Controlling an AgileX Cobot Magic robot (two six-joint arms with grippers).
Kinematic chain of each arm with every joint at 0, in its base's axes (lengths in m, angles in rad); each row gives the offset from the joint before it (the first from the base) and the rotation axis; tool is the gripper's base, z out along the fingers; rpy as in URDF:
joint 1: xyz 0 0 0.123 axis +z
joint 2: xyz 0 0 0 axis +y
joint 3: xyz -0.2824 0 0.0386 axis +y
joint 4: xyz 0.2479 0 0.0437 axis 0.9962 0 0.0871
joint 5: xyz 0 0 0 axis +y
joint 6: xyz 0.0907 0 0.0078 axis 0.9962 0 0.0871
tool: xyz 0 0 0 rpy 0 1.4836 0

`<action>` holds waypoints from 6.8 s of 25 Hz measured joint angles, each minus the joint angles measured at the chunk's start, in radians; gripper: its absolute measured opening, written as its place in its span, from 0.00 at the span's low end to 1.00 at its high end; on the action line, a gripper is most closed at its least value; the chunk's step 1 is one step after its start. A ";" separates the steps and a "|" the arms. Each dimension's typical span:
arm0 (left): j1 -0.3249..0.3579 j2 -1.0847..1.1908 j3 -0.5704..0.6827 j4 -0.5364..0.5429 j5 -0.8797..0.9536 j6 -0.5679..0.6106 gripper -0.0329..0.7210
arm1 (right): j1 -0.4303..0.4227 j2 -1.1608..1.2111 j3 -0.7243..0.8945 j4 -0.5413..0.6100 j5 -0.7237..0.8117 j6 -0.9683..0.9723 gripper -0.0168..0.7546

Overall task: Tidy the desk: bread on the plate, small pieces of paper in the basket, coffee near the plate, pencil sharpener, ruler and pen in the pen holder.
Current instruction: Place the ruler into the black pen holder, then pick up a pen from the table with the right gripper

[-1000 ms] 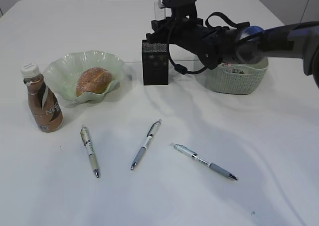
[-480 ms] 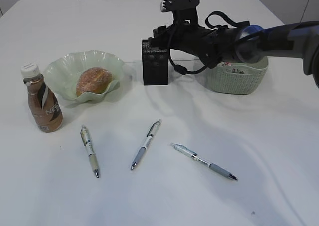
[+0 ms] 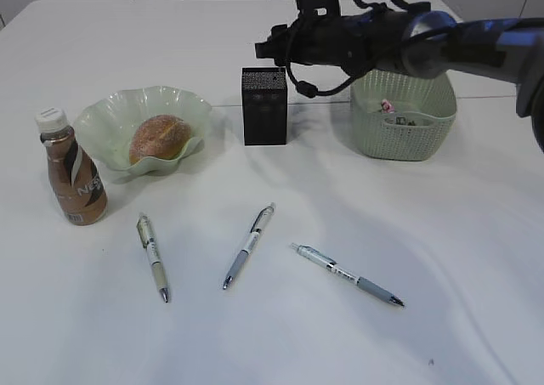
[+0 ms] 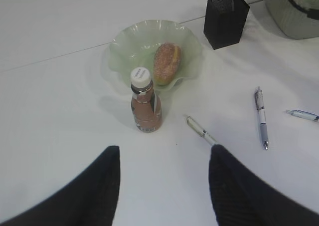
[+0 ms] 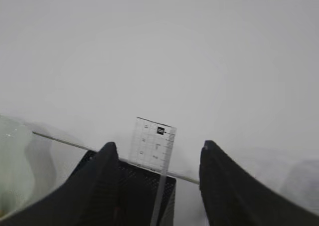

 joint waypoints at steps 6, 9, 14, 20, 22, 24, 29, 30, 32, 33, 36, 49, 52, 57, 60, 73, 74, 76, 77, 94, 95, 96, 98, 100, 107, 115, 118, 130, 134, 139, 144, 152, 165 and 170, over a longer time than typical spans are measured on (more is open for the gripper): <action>0.000 0.000 0.000 0.000 -0.002 0.000 0.58 | 0.008 0.000 -0.112 0.000 0.215 0.001 0.57; 0.000 0.000 0.000 0.000 -0.002 0.000 0.57 | 0.018 0.000 -0.217 0.004 0.406 0.001 0.57; 0.000 0.000 0.000 0.000 -0.002 0.000 0.57 | 0.024 -0.018 -0.268 0.006 0.578 -0.022 0.57; 0.000 0.000 0.000 0.000 -0.004 0.000 0.58 | 0.024 -0.101 -0.271 0.028 0.744 -0.086 0.57; 0.000 0.000 0.000 0.000 -0.004 0.000 0.57 | 0.024 -0.123 -0.277 0.048 0.813 -0.127 0.57; 0.000 0.000 0.000 -0.005 -0.004 0.000 0.57 | 0.024 -0.163 -0.278 0.084 0.887 -0.174 0.57; 0.000 0.000 0.000 -0.019 -0.005 0.000 0.57 | 0.024 -0.241 -0.278 0.148 1.062 -0.234 0.57; 0.000 0.000 0.000 -0.019 -0.005 -0.009 0.57 | 0.024 -0.243 -0.278 0.148 1.068 -0.238 0.57; 0.000 0.000 0.000 -0.018 -0.005 -0.030 0.57 | 0.024 -0.274 -0.278 0.177 1.149 -0.275 0.57; 0.000 0.000 0.000 -0.014 -0.005 -0.041 0.57 | 0.024 -0.274 -0.278 0.177 1.149 -0.275 0.57; 0.000 0.000 0.000 -0.001 0.008 -0.060 0.57 | 0.024 -0.306 -0.278 0.244 1.174 -0.322 0.55; 0.000 0.013 0.060 0.006 0.157 -0.054 0.54 | 0.039 -0.495 0.054 0.358 1.176 -0.397 0.41; 0.000 0.013 0.113 -0.011 0.158 -0.054 0.54 | 0.048 -0.548 0.132 0.356 1.176 -0.397 0.41; 0.000 0.030 0.161 -0.037 0.158 -0.054 0.54 | 0.062 -0.642 0.290 0.356 1.176 -0.401 0.41; 0.000 0.064 0.182 -0.042 0.158 -0.054 0.54 | 0.075 -0.661 0.344 0.356 1.176 -0.405 0.42; 0.000 0.165 0.204 -0.047 0.130 -0.044 0.54 | 0.132 -0.619 0.500 0.348 1.164 -0.568 0.59; 0.000 0.167 0.204 -0.047 0.130 -0.044 0.54 | 0.132 -0.603 0.500 0.352 1.164 -0.573 0.59; 0.000 0.168 0.204 -0.047 0.130 -0.043 0.54 | 0.132 -0.567 0.500 0.362 1.160 -0.580 0.59; 0.000 0.168 0.204 -0.047 0.130 -0.043 0.54 | 0.132 -0.545 0.500 0.367 1.155 -0.581 0.59; 0.000 0.168 0.204 -0.047 0.130 -0.042 0.53 | 0.132 -0.353 0.501 0.357 1.141 -0.587 0.59; 0.000 0.168 0.204 -0.047 0.130 -0.042 0.53 | 0.132 -0.345 0.501 0.357 1.141 -0.587 0.59; 0.000 0.168 0.204 -0.047 0.130 -0.042 0.53 | 0.132 -0.345 0.501 0.357 1.141 -0.587 0.59; 0.000 0.168 0.204 -0.047 0.130 -0.042 0.53 | 0.132 -0.322 0.501 0.354 1.135 -0.587 0.59; 0.000 0.168 0.204 -0.047 0.130 -0.042 0.52 | 0.132 -0.307 0.501 0.354 1.127 -0.587 0.59; 0.000 0.168 0.204 -0.047 0.130 -0.042 0.52 | 0.132 -0.284 0.501 0.337 1.051 -0.588 0.59; 0.000 0.168 0.204 -0.047 0.130 -0.042 0.52 | 0.132 -0.282 0.501 0.319 1.010 -0.589 0.59; 0.000 0.168 0.204 -0.047 0.130 -0.042 0.52 | 0.132 -0.282 0.501 0.315 1.003 -0.591 0.59; 0.000 0.168 0.204 -0.047 0.130 -0.042 0.51 | 0.132 -0.249 0.501 0.313 0.991 -0.607 0.59; 0.000 0.168 0.204 -0.047 0.130 -0.042 0.51 | 0.132 -0.242 0.501 0.313 0.991 -0.611 0.59; 0.000 0.168 0.204 -0.047 0.130 -0.042 0.51 | 0.132 -0.220 0.501 0.313 0.991 -0.611 0.59; 0.000 0.168 0.204 -0.047 0.130 -0.042 0.51 | 0.132 -0.220 0.501 0.313 0.991 -0.613 0.59; 0.000 0.168 0.204 -0.044 0.130 -0.042 0.50 | 0.132 -0.219 0.501 0.283 0.991 -0.618 0.50; 0.000 0.168 0.204 -0.042 0.130 -0.042 0.49 | 0.132 -0.219 0.501 0.262 0.993 -0.620 0.18; 0.000 0.168 0.204 -0.042 0.130 -0.042 0.48 | 0.132 -0.219 0.501 0.262 1.028 -0.620 0.18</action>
